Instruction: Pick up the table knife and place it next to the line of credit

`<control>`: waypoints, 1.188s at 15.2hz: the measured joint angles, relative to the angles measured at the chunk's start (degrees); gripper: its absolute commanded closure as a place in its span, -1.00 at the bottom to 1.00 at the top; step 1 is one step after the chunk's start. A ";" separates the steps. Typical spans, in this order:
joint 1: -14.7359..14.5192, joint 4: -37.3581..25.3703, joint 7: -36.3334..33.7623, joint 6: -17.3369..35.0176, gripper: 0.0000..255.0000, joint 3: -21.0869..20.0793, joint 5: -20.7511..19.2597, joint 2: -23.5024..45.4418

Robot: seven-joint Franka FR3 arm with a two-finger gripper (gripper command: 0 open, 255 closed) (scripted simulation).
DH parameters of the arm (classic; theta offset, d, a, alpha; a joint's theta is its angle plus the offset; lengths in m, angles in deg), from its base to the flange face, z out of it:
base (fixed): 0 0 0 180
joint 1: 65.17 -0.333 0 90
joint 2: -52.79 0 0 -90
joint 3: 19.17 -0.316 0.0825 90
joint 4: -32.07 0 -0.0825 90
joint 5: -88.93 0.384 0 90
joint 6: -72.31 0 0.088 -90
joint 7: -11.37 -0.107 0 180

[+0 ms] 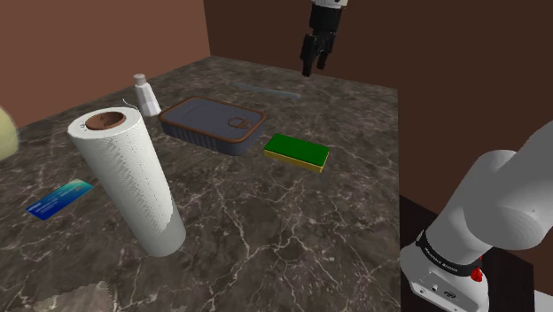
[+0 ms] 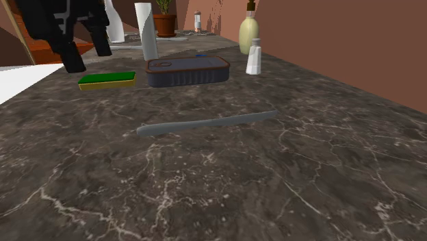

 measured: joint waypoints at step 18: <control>-0.06 -36.17 10.25 -6.23 -1.00 -0.34 0.30 36.28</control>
